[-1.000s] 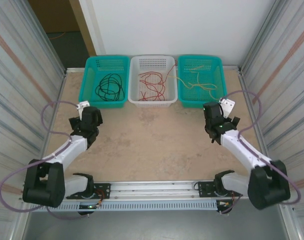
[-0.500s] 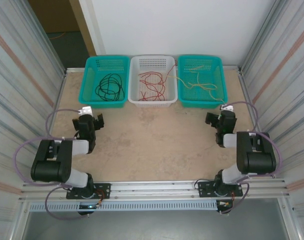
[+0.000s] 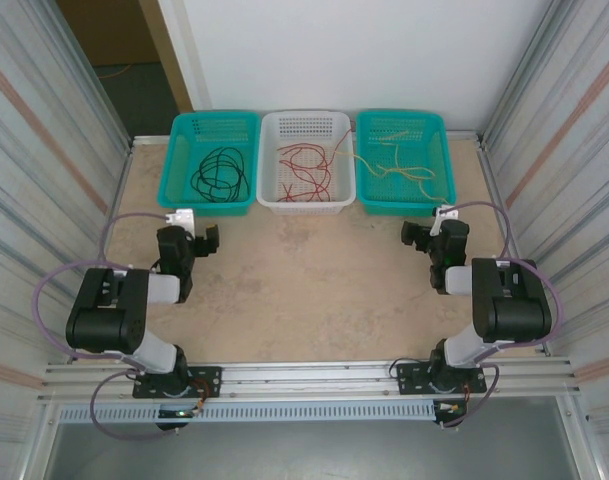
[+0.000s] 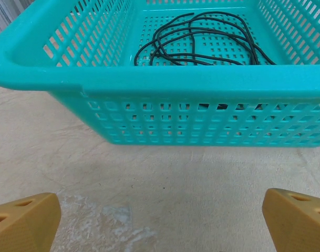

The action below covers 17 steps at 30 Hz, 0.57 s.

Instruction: Untangle the cables

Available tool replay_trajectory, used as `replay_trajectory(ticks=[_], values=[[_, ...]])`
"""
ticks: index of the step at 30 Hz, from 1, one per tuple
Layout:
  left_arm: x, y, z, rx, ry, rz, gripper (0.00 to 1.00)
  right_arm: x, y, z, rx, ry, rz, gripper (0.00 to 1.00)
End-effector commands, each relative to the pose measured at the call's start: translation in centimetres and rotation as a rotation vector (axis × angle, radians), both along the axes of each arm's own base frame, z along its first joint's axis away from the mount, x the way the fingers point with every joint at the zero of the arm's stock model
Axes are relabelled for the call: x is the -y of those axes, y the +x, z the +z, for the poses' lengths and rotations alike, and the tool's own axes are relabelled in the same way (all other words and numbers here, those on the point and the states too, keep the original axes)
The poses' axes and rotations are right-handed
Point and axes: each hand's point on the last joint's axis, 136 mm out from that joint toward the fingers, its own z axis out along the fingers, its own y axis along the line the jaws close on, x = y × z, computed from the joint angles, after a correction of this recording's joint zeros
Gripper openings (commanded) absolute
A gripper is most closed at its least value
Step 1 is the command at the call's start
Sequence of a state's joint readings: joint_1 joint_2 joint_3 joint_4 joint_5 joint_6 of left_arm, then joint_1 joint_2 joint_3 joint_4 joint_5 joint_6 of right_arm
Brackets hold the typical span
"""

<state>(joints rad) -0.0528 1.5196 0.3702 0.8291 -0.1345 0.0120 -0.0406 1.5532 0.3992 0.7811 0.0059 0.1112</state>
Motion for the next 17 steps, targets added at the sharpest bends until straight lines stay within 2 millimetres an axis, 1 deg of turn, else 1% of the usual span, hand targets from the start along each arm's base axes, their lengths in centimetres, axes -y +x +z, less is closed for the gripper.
replay_trajectory(ticks=[1, 9, 13, 17], values=[[-0.35, 0.59, 1.17, 0.028, 0.03, 0.011, 0.99, 0.35, 0.49, 1.21, 0.039, -0.029, -0.008, 0.99], [-0.35, 0.58, 1.15, 0.027, 0.03, 0.011, 0.99, 0.34, 0.51, 1.17, 0.037, -0.029, -0.007, 0.99], [-0.31, 0.62, 1.14, 0.026, 0.03, 0.01, 0.99, 0.43, 0.81, 0.8, 0.013, -0.016, -0.003, 0.99], [-0.35, 0.57, 1.11, 0.025, 0.03, 0.011, 0.99, 0.3, 0.49, 1.2, 0.038, -0.025, -0.002, 0.99]])
